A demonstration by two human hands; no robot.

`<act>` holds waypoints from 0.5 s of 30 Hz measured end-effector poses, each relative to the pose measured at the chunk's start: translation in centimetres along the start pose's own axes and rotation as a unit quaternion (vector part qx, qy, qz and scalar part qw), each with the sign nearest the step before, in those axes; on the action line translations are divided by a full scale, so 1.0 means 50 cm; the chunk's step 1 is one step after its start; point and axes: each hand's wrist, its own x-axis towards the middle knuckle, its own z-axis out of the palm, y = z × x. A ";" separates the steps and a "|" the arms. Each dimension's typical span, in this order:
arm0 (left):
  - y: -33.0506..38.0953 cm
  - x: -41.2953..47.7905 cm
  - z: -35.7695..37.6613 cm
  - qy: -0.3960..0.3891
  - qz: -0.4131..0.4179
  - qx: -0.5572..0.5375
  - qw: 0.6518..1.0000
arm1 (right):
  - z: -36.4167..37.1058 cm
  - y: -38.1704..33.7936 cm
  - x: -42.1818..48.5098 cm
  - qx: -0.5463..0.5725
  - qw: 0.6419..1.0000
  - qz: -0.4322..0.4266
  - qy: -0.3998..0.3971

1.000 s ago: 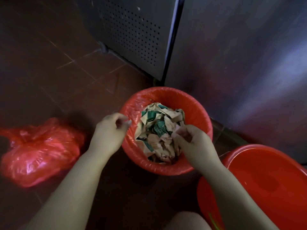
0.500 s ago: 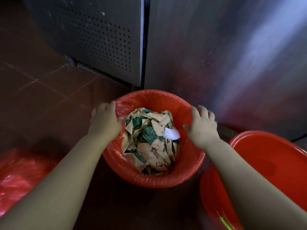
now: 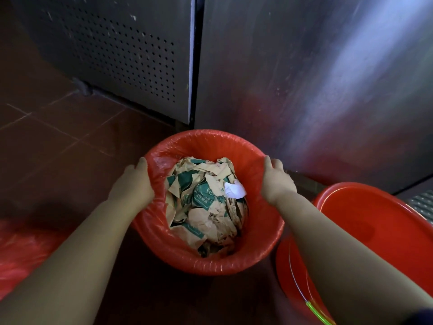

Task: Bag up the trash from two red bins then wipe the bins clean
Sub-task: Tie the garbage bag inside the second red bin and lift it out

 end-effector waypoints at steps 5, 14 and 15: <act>-0.028 -0.027 -0.008 -0.008 -0.011 -0.003 1.000 | 0.004 0.004 -0.029 -0.016 0.998 0.014 -0.062; -0.019 -0.054 -0.049 0.000 -0.054 0.090 0.994 | 0.002 -0.031 -0.061 -0.031 0.998 0.024 -0.042; -0.008 -0.044 -0.053 0.016 -0.046 0.082 0.995 | 0.001 -0.037 -0.054 -0.027 0.999 0.010 -0.025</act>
